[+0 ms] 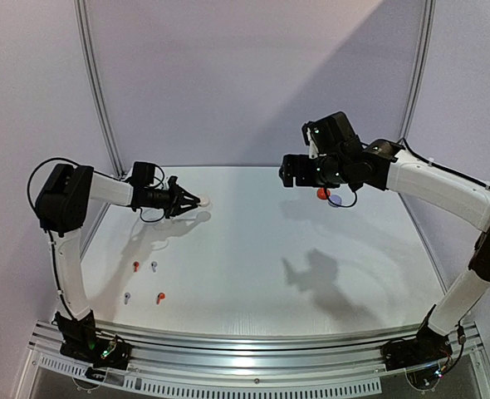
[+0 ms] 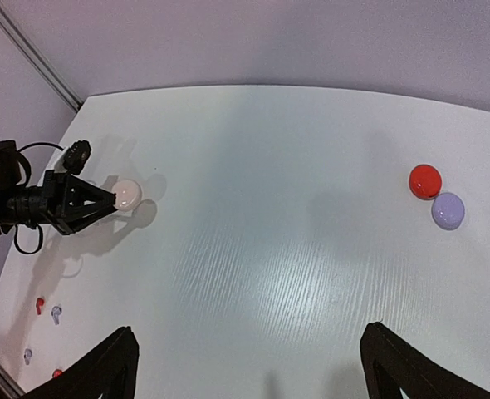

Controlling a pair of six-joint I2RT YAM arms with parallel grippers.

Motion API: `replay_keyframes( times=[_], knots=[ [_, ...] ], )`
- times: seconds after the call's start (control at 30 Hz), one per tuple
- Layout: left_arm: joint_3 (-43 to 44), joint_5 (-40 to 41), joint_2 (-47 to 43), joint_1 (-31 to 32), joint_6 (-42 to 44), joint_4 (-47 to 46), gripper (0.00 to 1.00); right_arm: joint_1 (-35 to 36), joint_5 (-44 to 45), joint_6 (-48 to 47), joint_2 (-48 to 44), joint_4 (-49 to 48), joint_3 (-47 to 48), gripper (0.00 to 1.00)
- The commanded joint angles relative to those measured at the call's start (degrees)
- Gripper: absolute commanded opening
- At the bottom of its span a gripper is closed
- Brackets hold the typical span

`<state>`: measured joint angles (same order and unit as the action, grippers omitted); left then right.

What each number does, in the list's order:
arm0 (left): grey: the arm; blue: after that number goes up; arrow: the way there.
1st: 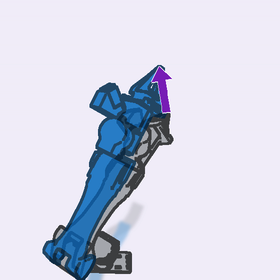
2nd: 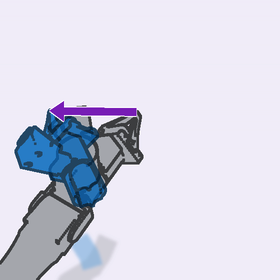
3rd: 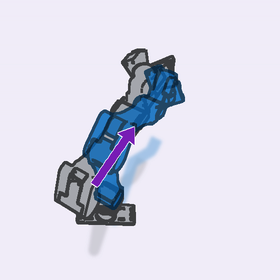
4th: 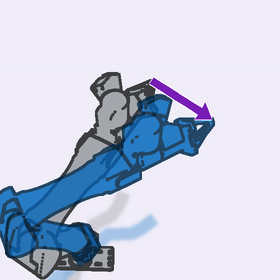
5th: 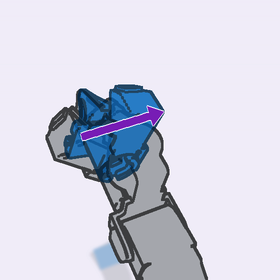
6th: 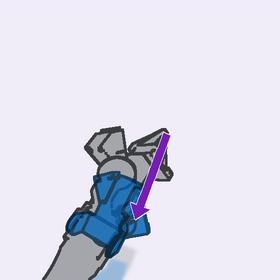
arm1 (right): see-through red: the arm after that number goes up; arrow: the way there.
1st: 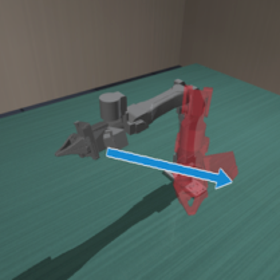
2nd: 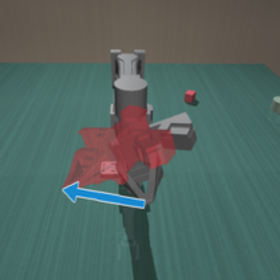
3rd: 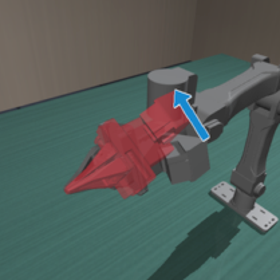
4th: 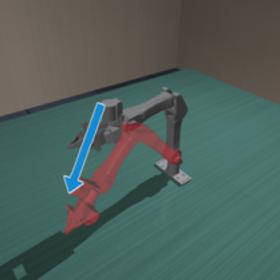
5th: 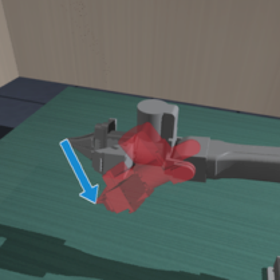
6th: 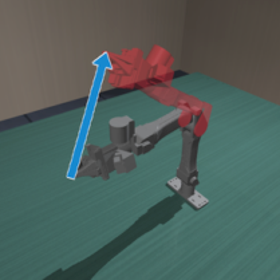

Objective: Insert the wireless bluetooth earbuds into the charging case
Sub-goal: Place the charging case with the earbuds at the corner of the board, then pick up the charging case from the corner of the board.

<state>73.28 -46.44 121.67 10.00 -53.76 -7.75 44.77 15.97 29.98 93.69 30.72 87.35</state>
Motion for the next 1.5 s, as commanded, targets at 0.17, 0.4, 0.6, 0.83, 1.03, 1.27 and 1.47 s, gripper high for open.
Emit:
replay_keyframes(
  times=[0.17,0.4,0.6,0.83,1.03,1.27,1.47],
  knots=[
    [-1.14,-0.72,5.45,-1.93,-5.91,-7.21,0.0,0.17,-0.28,4.54,1.35,2.01,1.52,0.94],
    [-3.55,2.13,6.28,-2.02,-7.89,-7.05,0.24,0.18,-0.24,3.45,4.5,5.36,6.58,0.94],
    [-4.37,4.11,5.21,-2.05,-6.74,-2.23,0.5,0.14,3.05,3.12,4.7,7.02,7.65,0.95],
    [-3.51,5.29,2.61,-1.93,-6.18,6.12,0.99,-5.1,5.14,4.56,6.88,14.97,10.36,0.95],
    [2.89,10.1,0.46,-1.87,0.88,26.16,0.99,-14.33,3.02,2.83,10.3,15.69,11.09,0.96],
    [13.9,14.66,-1.88,-1.81,8.0,43.37,0.99,-25.38,-2.75,-1.62,22.49,17.49,17.97,0.97],
    [22.35,11.55,-3.97,-1.8,15.58,47.75,0.99,-28.07,-4.52,-5.86,38.02,22.58,31.56,0.99]
  ],
)
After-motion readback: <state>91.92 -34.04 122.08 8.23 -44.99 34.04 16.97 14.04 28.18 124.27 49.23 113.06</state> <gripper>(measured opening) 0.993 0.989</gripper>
